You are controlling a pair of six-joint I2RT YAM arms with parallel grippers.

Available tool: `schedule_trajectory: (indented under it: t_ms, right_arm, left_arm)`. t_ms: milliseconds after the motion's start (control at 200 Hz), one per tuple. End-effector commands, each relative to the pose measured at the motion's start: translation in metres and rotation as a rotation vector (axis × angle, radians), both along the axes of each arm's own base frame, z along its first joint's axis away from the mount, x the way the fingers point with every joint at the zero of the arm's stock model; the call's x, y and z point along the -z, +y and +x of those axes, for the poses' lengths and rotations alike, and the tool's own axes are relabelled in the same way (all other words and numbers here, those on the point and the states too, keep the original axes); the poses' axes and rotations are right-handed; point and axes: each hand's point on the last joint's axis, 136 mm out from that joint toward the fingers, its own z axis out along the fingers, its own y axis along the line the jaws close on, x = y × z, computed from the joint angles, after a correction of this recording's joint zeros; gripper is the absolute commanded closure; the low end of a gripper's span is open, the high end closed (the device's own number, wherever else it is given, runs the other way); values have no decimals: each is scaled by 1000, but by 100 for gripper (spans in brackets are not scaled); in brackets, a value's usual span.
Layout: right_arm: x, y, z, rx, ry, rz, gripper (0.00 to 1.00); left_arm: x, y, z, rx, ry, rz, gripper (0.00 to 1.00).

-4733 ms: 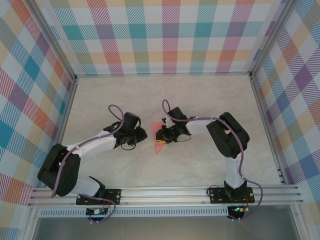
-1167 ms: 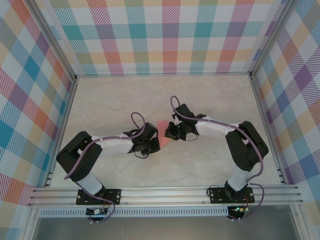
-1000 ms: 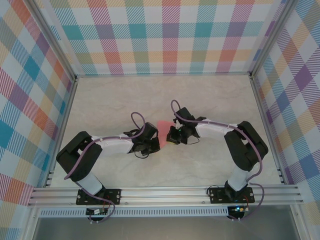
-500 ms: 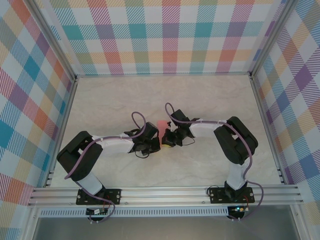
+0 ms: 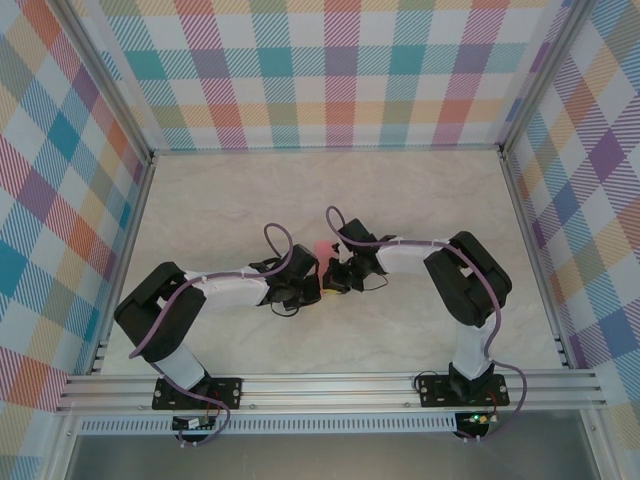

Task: Fold a paper plane with a square sheet of paper (pick it up from the middle)
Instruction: Third fold the triangle at the center of the table.

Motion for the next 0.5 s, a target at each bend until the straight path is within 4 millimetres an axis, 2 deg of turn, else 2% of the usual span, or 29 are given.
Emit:
schedule_trajectory:
  t_ms: [0,295,495]
  right_arm:
    - [9,-14,17,24,-35,-57,97]
    - [8,-38,40,70,-71,-77,97]
    - [10,-65,64,135,-85,-81,97]
  left_arm:
    - [39,42,-28,-13,109,205,100]
    - [44,46,-33,-9,121,216,100]
    - [43,46,-33,-11,121,210,100]
